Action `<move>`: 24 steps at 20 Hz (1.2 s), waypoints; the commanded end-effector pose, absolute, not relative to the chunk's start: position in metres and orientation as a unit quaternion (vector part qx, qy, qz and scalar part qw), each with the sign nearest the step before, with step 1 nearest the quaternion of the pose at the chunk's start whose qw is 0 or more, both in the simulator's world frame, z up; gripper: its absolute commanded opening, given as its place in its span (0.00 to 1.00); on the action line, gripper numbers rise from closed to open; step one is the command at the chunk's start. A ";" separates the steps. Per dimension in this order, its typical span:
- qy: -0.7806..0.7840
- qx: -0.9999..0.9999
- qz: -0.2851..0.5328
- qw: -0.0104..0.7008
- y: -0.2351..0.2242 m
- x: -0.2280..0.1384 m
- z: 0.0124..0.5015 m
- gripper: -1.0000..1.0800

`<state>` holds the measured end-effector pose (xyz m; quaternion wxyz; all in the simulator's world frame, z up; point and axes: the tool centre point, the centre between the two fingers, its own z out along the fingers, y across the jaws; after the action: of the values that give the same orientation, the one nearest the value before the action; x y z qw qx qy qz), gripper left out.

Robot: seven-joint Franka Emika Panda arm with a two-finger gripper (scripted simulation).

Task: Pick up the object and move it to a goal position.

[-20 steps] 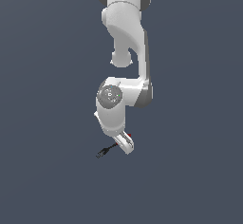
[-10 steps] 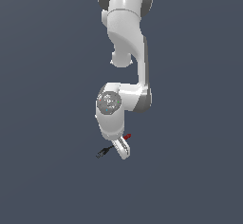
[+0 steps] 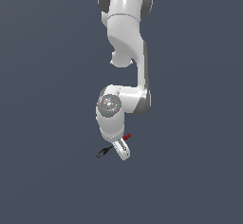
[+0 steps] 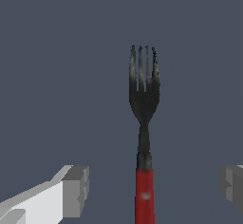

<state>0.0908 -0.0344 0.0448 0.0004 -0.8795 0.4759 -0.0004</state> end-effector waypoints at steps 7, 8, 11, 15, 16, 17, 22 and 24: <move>0.478 -0.879 0.000 0.000 -0.035 0.090 0.007 0.96; 0.478 -0.879 0.000 0.000 -0.035 0.090 0.006 0.96; 0.477 -0.879 0.000 0.000 -0.035 0.091 0.006 0.96; 0.477 -0.879 0.000 0.000 -0.035 0.091 0.006 0.00; 0.477 -0.879 0.000 0.000 -0.035 0.091 0.006 0.00; 0.477 -0.879 0.000 0.000 -0.035 0.091 0.006 0.00; 0.480 -0.877 -0.001 -0.001 -0.039 0.091 0.010 0.00; 0.480 -0.877 -0.001 -0.001 -0.039 0.091 0.010 0.00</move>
<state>0.0930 -0.0376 0.0125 0.0008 -0.8780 0.4787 -0.0032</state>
